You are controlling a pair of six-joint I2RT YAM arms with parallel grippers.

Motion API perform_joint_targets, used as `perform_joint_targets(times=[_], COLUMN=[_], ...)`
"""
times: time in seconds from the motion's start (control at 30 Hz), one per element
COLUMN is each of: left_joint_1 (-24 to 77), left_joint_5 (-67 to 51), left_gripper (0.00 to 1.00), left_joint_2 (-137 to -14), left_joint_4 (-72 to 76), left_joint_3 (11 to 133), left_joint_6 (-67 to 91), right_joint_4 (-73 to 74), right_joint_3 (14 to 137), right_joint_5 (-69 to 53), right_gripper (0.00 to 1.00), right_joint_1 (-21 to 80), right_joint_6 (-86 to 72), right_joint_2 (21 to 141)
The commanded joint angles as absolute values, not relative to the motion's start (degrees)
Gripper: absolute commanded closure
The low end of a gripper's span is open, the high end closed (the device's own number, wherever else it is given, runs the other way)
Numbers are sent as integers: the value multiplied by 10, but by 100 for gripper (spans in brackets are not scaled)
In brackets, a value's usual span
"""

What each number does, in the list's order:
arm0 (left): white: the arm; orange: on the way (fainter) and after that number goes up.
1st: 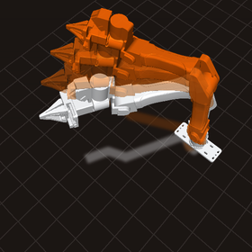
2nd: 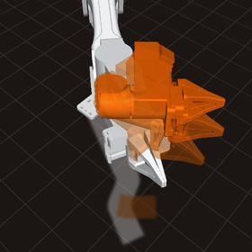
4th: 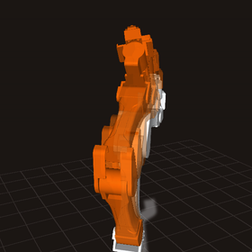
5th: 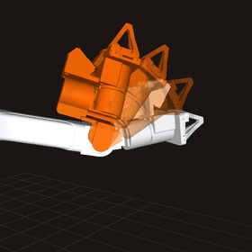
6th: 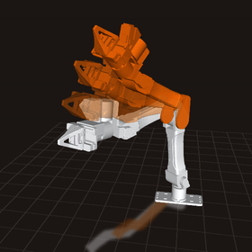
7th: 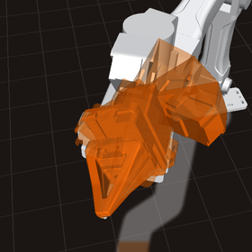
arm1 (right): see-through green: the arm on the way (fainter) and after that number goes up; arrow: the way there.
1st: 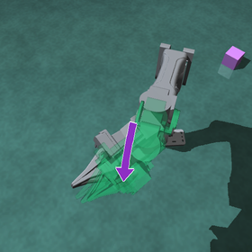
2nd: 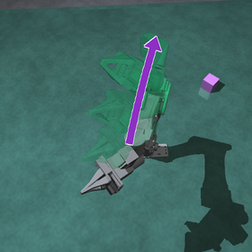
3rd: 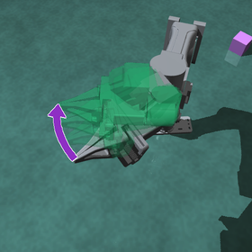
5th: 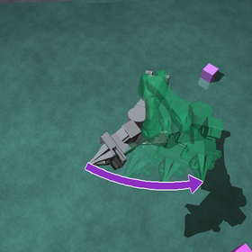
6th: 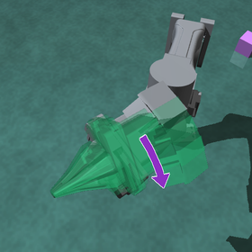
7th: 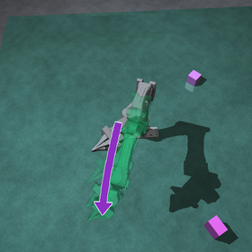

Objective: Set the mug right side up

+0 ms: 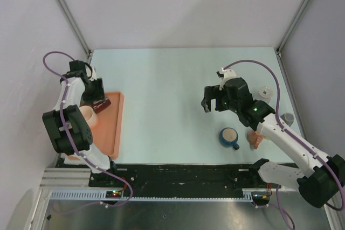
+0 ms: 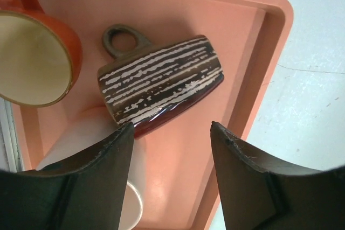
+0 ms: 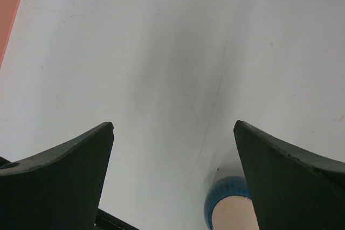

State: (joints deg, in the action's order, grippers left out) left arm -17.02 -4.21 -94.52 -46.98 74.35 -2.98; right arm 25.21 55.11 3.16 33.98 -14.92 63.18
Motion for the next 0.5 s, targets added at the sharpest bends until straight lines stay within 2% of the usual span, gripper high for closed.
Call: perform_joint_targets(times=[0.0, 0.47], left_joint_1=[-183, -204], left_joint_5=[-6, 17], left_gripper=[36, 35], left_joint_2=[-939, -910], left_joint_4=[-446, -441], left_joint_3=[732, 707], left_joint_6=[-13, -32], right_joint_4=[241, 241], right_joint_3=[548, 546], right_joint_5=[36, 26], right_gripper=[1, 1], right_joint_1=[336, 331], right_joint_6=[-150, -150], right_joint_2=[613, 616])
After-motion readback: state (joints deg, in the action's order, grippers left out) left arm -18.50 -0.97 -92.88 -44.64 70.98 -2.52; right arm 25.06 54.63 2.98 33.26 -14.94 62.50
